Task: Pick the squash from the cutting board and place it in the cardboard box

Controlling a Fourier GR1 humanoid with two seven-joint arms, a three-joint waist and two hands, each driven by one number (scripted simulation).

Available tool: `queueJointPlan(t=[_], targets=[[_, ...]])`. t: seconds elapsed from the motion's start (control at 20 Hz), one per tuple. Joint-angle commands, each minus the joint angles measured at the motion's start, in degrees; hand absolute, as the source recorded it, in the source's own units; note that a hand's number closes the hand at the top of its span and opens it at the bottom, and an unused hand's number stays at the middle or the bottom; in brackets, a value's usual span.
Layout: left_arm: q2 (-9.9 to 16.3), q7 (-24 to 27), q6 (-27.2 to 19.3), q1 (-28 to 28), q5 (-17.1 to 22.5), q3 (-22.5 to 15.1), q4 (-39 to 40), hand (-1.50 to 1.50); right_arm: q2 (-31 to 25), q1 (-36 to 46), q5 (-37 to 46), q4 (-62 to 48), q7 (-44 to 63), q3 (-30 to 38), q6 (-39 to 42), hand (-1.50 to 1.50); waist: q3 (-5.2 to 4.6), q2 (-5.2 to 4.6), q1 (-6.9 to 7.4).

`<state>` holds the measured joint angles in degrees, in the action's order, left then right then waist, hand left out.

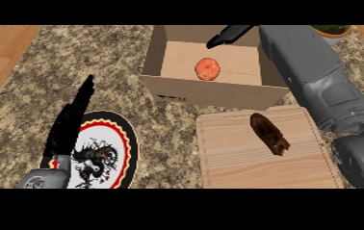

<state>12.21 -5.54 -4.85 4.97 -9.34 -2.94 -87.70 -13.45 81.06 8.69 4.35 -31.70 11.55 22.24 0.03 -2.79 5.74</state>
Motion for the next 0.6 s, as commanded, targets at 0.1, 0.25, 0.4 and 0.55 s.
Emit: queueJointPlan(t=[0.1,0.25,0.4,0.55], targets=[[-0.7,1.3,-0.1,0.1,-0.5,-0.9,0.2,0.0,-8.9,-0.2,-3.9,-1.1,3.0,4.4,0.5,-1.5,0.05,-1.12,1.4],[0.5,1.4,1.1,0.6,0.6,0.3,-0.4,0.0,-12.2,-2.1,-4.5,-1.2,2.3,5.0,3.4,-1.5,0.17,-1.58,2.14],[-0.2,1.9,0.8,0.2,0.1,-0.8,-1.2,0.0,-15.5,-2.5,-4.6,-0.9,2.5,5.2,6.0,-1.5,0.24,-1.82,2.92],[0.4,1.3,1.3,1.2,0.4,-0.3,-0.7,0.0,-18.7,-2.3,-4.2,-0.3,2.2,4.8,10.1,-1.5,0.3,-2.2,3.17]])
